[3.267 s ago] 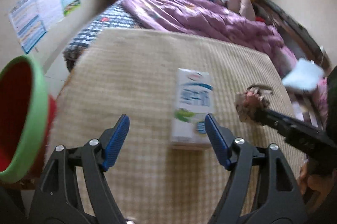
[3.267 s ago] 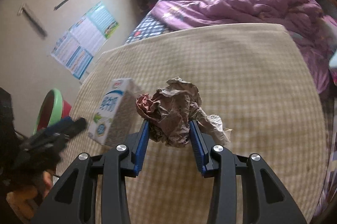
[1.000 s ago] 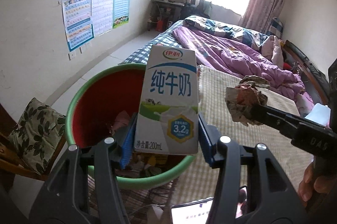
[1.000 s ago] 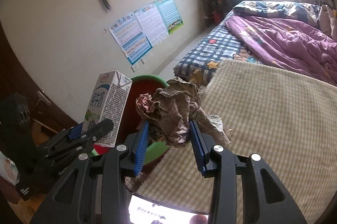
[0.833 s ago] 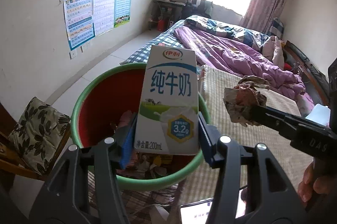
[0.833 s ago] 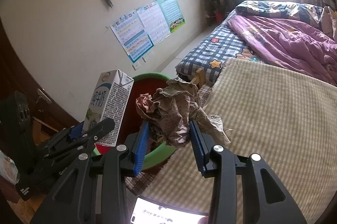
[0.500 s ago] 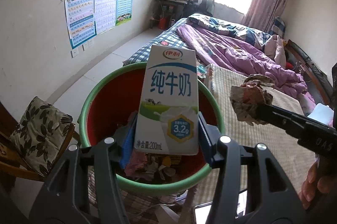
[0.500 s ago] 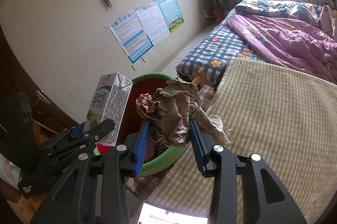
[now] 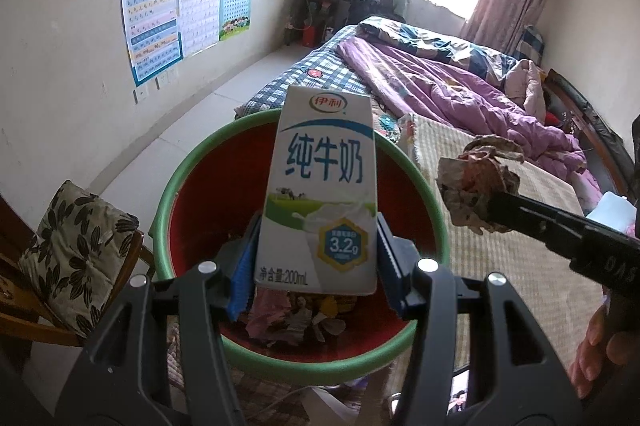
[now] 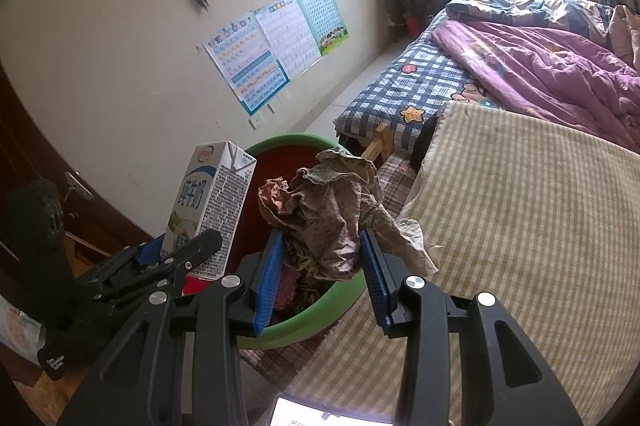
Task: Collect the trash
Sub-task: 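Carry the milk carton over the bucket with the left gripper while the right gripper carries the brown paper, then open the left gripper to drop the milk carton into the bucket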
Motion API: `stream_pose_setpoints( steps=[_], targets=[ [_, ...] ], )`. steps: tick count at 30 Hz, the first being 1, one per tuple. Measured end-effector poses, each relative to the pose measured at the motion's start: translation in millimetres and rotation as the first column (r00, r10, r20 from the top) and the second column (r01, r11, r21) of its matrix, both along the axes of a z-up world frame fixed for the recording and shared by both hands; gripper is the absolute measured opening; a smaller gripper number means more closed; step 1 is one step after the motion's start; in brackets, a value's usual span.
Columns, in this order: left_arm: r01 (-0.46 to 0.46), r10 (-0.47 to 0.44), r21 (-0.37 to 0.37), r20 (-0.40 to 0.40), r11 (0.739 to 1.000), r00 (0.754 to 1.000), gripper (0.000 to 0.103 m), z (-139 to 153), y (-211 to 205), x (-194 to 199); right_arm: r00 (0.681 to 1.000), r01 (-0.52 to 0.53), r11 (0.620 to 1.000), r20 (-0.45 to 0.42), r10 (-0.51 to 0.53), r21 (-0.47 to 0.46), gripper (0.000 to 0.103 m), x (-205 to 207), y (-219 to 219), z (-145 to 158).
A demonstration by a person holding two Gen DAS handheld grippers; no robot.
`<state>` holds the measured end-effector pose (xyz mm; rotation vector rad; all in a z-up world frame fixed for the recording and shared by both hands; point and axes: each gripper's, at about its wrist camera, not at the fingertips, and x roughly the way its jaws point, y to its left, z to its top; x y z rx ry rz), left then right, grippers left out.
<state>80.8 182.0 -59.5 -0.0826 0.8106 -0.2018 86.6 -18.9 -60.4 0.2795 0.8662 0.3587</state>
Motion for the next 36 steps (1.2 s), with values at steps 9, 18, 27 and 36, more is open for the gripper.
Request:
stream_pose_setpoints(
  steps=[9, 18, 27, 36],
  targets=[
    [-0.004, 0.004, -0.001, -0.007, 1.0, 1.0, 0.051, -2.2, 4.9, 5.0, 1.0, -0.008, 1.0, -0.005, 0.008, 0.006, 0.039, 8.1, 8.6, -3.4],
    [-0.011, 0.011, 0.001, -0.022, 1.0, 1.0, 0.051, -6.6, 10.5, 13.6, 1.0, -0.021, 1.0, -0.02, 0.022, 0.003, 0.039, 18.7, 16.4, -11.2],
    [-0.014, 0.014, 0.006, -0.042, 1.0, 0.999, 0.051, -14.0, 14.2, 19.4, 0.999, -0.037, 0.999, -0.036, 0.037, 0.002, 0.039, 27.1, 24.3, -18.7],
    [-0.011, 0.012, 0.01, -0.06, 1.0, 0.998, 0.051, -20.5, 15.0, 26.2, 0.998, -0.035, 0.999, -0.053, 0.035, 0.001, 0.039, 32.7, 26.5, -23.0]
  ],
)
